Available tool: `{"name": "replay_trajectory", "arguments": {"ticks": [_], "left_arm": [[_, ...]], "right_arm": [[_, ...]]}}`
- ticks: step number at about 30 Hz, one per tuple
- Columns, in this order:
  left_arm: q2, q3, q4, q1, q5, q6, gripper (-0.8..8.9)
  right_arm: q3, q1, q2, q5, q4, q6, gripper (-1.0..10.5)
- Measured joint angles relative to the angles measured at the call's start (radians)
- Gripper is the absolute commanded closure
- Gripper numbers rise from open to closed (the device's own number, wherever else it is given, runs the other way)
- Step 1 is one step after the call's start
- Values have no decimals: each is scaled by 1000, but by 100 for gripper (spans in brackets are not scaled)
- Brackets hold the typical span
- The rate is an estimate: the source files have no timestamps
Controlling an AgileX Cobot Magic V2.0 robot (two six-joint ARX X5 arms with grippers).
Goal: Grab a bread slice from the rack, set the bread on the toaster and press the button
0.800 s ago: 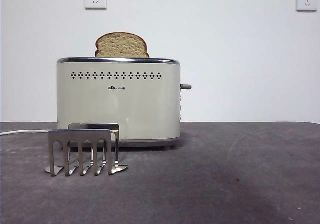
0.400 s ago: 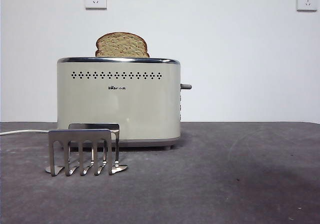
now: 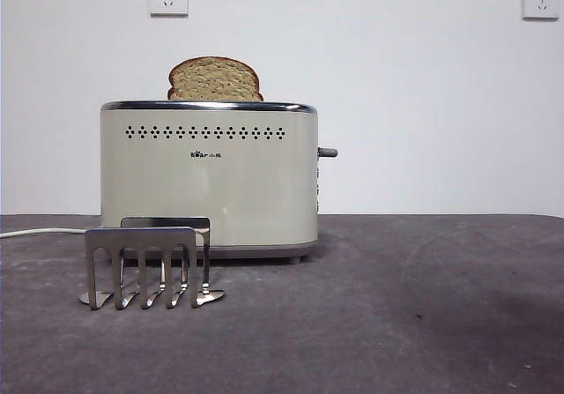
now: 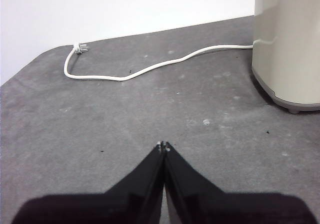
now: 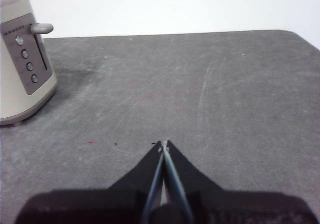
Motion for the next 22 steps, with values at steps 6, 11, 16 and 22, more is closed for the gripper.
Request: {"name": "replay_trajectory", "arguments": {"ticks": [6, 11, 16, 22], "left_arm": [[0, 0, 0, 0, 0, 0, 817], [0, 0, 0, 0, 0, 0, 817], [0, 0, 0, 0, 0, 0, 817], [0, 0, 0, 0, 0, 0, 817]], "right_arm": [[0, 0, 0, -1, -1, 27, 946], [0, 0, 0, -1, -1, 43, 946], [0, 0, 0, -1, -1, 45, 946], [0, 0, 0, -1, -1, 45, 946]]}}
